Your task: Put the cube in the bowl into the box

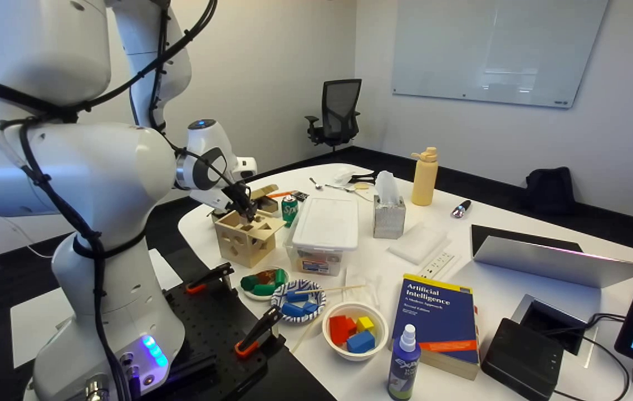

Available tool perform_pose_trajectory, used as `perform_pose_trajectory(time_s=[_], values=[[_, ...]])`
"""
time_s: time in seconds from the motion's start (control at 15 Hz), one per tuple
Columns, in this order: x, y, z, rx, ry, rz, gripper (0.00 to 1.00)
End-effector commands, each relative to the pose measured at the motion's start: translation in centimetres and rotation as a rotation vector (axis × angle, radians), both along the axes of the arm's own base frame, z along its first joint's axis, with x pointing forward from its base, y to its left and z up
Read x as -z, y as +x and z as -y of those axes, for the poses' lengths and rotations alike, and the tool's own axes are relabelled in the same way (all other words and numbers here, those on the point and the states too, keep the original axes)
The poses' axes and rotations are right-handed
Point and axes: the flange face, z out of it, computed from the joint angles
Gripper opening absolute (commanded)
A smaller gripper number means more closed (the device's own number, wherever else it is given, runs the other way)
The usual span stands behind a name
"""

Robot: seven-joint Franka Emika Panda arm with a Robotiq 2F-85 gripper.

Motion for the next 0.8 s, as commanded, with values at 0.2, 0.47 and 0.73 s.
perform_pose_trajectory(time_s=[0.2, 0.47, 0.73], values=[[0.3, 0.0, -0.2, -0.066, -0.014, 0.009, 0.09], [0.7, 0.1, 0.1, -0.079, -0.03, 0.012, 0.09], [1.1, 0.0, 0.1, -0.091, -0.038, 0.013, 0.09]])
